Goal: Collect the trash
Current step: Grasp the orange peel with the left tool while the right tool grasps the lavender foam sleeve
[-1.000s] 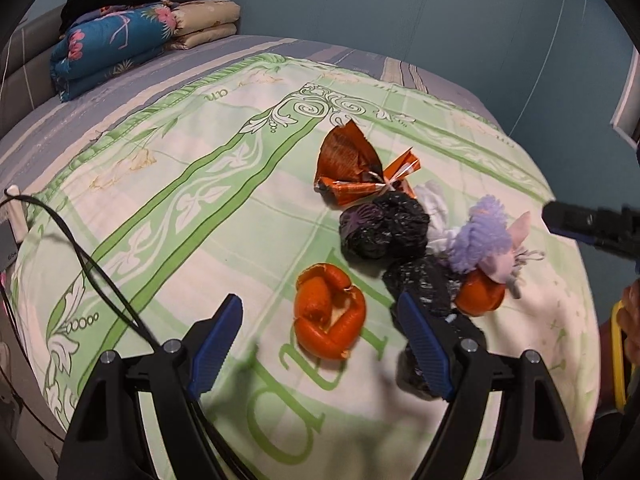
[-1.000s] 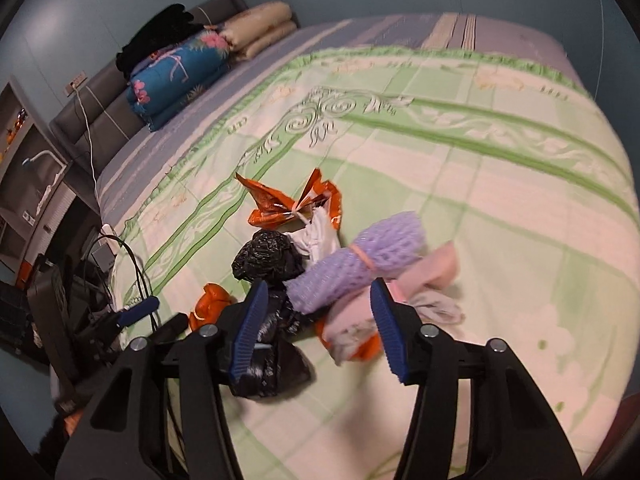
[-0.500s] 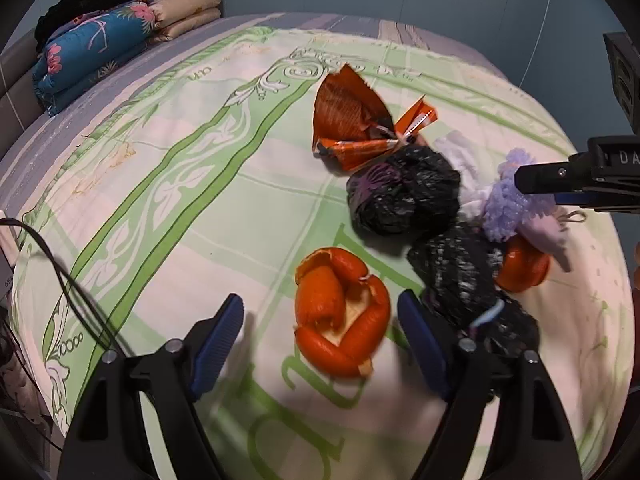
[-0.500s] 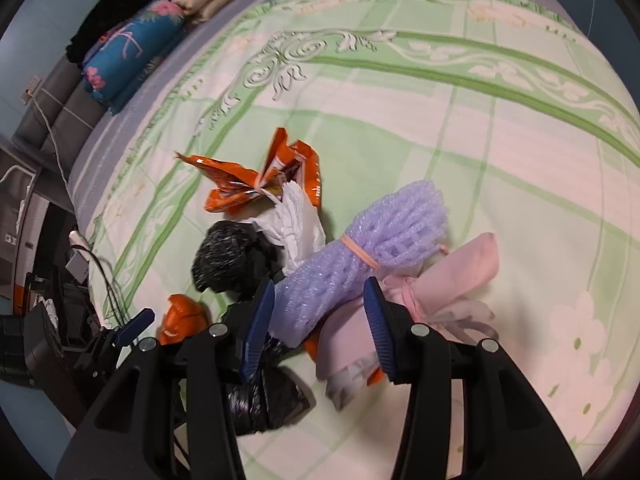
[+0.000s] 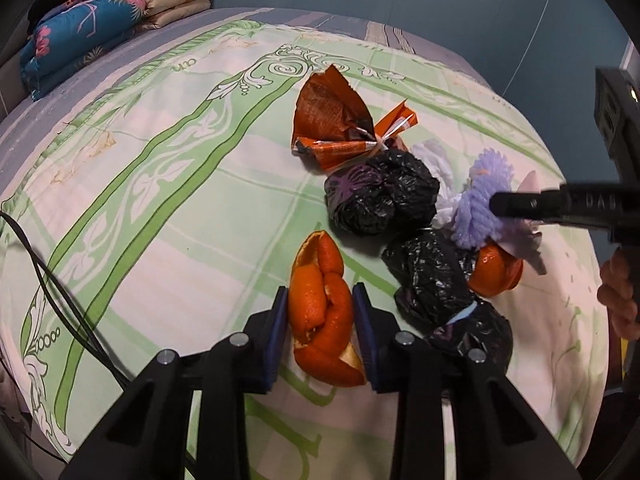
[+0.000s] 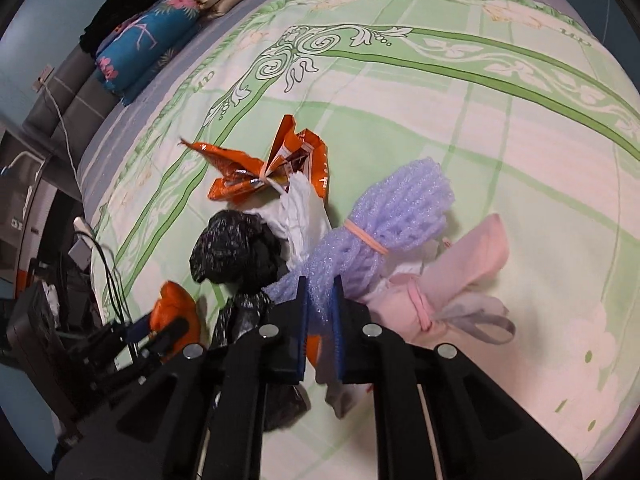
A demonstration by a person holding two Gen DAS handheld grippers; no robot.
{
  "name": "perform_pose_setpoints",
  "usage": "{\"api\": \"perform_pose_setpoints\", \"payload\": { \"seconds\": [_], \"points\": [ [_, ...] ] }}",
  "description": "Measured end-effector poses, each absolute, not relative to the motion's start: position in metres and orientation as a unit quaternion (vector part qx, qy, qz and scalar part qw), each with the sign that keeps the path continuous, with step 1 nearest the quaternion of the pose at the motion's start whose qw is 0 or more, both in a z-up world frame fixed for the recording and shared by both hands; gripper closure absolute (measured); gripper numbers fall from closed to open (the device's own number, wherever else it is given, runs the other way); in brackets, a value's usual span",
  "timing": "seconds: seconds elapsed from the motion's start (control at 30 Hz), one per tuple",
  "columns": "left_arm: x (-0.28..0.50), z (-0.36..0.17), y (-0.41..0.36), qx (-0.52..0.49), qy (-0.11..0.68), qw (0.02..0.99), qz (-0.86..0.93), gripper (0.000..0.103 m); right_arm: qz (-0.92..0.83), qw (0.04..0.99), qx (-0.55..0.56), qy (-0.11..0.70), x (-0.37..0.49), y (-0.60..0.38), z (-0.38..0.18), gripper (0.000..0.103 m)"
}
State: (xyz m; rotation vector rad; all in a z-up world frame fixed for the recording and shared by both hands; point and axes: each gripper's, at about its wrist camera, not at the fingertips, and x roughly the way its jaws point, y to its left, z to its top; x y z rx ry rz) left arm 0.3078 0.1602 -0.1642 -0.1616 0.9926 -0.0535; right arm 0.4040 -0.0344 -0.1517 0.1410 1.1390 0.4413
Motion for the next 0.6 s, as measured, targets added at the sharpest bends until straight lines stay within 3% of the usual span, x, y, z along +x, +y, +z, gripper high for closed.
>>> {"api": "perform_pose_setpoints", "payload": {
  "seconds": [0.6],
  "points": [
    [0.286,-0.129,0.170,-0.103,0.418,0.902,-0.023,0.073,0.156,0.844,0.078,0.508,0.366,-0.121,-0.137,0.094]
  ]
}}
